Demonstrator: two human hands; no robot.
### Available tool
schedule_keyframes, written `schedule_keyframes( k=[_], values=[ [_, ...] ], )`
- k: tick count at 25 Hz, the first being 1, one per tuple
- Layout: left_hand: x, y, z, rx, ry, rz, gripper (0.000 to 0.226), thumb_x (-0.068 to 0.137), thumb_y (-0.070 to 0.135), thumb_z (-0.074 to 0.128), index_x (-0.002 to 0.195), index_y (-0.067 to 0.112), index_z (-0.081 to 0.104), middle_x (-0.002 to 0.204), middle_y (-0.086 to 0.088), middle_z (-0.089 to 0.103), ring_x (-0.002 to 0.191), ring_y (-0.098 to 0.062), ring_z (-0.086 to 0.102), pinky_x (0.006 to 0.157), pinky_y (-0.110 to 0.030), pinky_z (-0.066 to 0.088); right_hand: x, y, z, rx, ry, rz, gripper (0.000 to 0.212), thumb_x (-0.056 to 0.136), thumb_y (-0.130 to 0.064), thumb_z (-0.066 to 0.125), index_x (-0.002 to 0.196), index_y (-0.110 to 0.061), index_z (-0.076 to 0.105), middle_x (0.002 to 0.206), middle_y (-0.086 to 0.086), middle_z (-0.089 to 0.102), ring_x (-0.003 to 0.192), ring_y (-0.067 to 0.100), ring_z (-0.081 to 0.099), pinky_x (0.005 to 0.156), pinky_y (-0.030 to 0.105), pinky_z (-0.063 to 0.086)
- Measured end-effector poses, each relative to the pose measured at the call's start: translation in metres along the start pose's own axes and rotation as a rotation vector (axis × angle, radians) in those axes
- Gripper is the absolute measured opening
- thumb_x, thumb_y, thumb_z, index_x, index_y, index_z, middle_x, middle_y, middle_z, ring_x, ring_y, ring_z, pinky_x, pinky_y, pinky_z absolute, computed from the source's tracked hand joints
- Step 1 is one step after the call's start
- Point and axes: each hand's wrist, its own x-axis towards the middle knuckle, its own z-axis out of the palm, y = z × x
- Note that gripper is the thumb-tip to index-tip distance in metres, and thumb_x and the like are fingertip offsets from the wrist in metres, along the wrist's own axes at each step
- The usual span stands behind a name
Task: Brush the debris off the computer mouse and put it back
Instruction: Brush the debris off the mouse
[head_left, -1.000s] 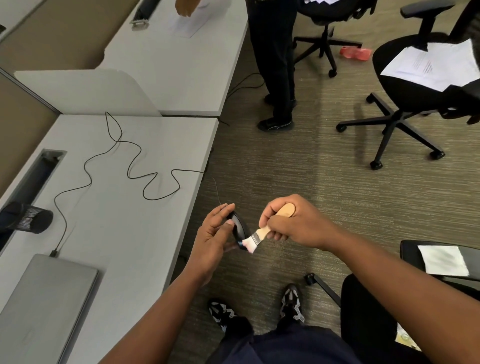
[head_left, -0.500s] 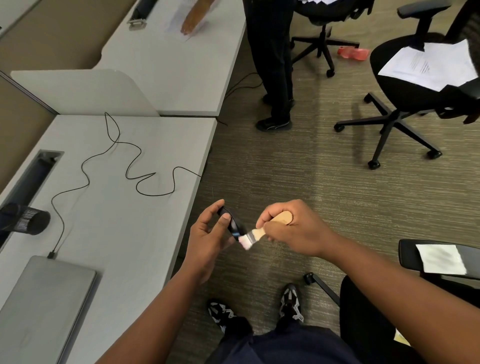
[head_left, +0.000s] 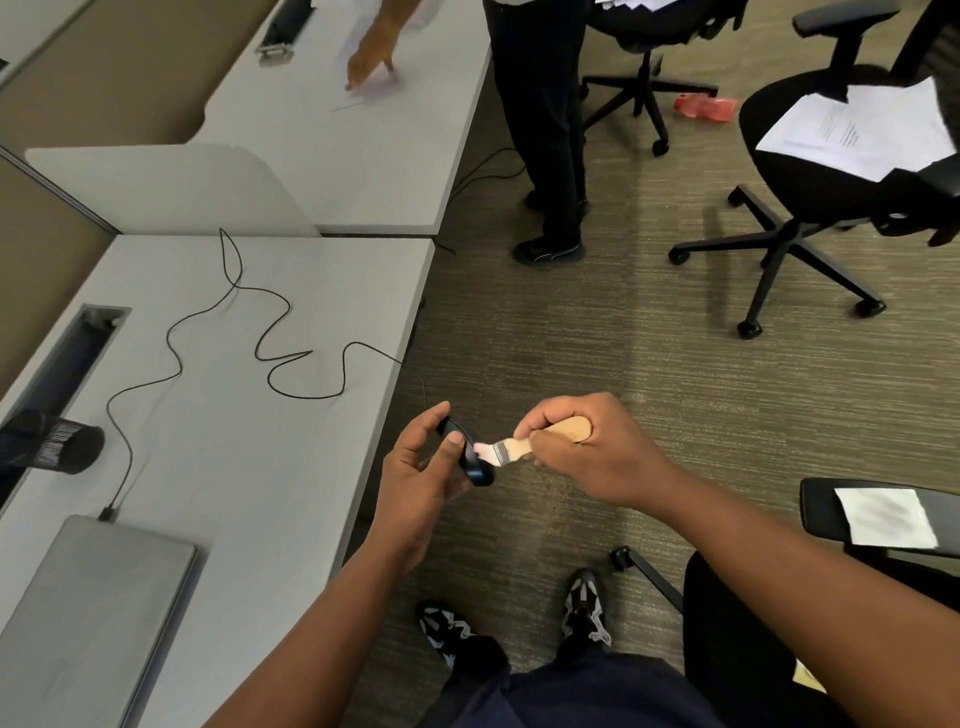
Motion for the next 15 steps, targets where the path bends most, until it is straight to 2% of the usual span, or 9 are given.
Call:
schedule_keyframes(
  k=[2, 5, 8, 11, 15],
  values=[
    [0.0006, -0.0022, -0.0004, 0.001, 0.013, 0.005, 0.036, 0.1, 0.023, 0.066, 0.132, 0.04, 0.066, 0.127, -0.012, 0.07, 0.106, -0.023, 0.077, 0.074, -0.031, 0.064, -0.0013, -0.0004, -0.0029, -0.024, -0.033, 0.01, 0.021, 0.076, -0.035, 0.058, 0.081, -0.027, 0.077, 0.066, 0.008, 0.07, 0.048, 0.005, 0.05, 0.043, 0.021, 0.036],
    [0.0023, -0.0045, -0.0007, 0.008, 0.021, 0.018, 0.038, 0.103, 0.016, 0.065, 0.135, 0.035, 0.065, 0.132, -0.013, 0.067, 0.11, -0.026, 0.076, 0.076, -0.034, 0.065, -0.0015, -0.0008, -0.0042, 0.015, 0.043, -0.025, 0.019, 0.079, -0.033, 0.06, 0.084, -0.027, 0.078, 0.069, 0.014, 0.07, 0.05, 0.012, 0.051, 0.044, 0.026, 0.037],
    [0.0024, -0.0061, 0.0001, 0.036, 0.003, 0.054, 0.041, 0.101, 0.015, 0.068, 0.138, 0.031, 0.064, 0.141, -0.012, 0.061, 0.119, -0.032, 0.071, 0.082, -0.042, 0.066, -0.0015, -0.0027, -0.0001, 0.003, 0.112, -0.09, 0.016, 0.091, -0.025, 0.063, 0.094, -0.029, 0.078, 0.07, 0.0, 0.072, 0.051, 0.007, 0.054, 0.046, 0.023, 0.039],
    [0.0013, -0.0062, 0.0016, 0.058, 0.0, 0.09, 0.043, 0.098, 0.02, 0.071, 0.139, 0.032, 0.065, 0.146, -0.007, 0.056, 0.123, -0.031, 0.069, 0.081, -0.042, 0.066, -0.0031, -0.0037, 0.0043, -0.075, 0.045, -0.111, 0.017, 0.093, -0.02, 0.062, 0.096, -0.024, 0.079, 0.063, -0.013, 0.067, 0.049, 0.001, 0.051, 0.046, 0.017, 0.037],
    [0.0009, -0.0078, 0.0003, 0.065, -0.003, 0.086, 0.047, 0.091, 0.03, 0.071, 0.137, 0.036, 0.064, 0.147, -0.02, 0.054, 0.123, -0.036, 0.068, 0.083, -0.043, 0.066, -0.0062, -0.0037, 0.0014, -0.098, -0.081, -0.041, 0.018, 0.082, -0.022, 0.059, 0.082, -0.021, 0.077, 0.055, -0.015, 0.062, 0.046, 0.0, 0.049, 0.044, 0.016, 0.036]
  ],
)
